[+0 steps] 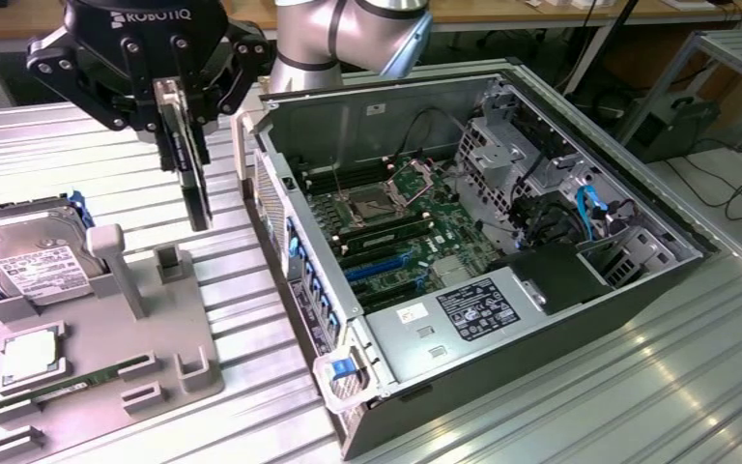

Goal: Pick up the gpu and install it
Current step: 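Pick up the gpu and move the gpu toward the slot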

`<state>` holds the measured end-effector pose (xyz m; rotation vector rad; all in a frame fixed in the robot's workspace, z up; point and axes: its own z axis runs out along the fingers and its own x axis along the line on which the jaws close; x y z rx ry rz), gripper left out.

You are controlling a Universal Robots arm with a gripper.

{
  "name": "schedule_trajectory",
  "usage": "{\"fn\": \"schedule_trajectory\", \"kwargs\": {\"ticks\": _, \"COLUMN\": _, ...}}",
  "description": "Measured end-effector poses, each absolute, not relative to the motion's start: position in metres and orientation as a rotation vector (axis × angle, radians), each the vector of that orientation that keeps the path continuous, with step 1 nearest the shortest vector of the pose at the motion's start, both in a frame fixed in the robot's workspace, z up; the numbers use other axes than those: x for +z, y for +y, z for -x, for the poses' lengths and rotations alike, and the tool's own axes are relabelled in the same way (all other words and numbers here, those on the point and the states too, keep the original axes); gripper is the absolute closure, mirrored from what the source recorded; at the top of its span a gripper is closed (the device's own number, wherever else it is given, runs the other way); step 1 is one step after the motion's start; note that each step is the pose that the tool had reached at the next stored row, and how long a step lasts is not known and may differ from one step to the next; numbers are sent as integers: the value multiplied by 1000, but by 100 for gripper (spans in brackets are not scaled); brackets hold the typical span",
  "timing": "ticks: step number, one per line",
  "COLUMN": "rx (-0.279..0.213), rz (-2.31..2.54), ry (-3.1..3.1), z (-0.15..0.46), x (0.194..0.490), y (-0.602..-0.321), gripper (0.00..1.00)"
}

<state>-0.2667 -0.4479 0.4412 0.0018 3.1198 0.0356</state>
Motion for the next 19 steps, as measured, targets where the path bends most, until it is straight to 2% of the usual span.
{"fn": "schedule_trajectory", "kwargs": {"ticks": 19, "rx": 36, "rz": -2, "ry": 3120, "z": 244, "x": 441, "y": -448, "gripper": 72}}
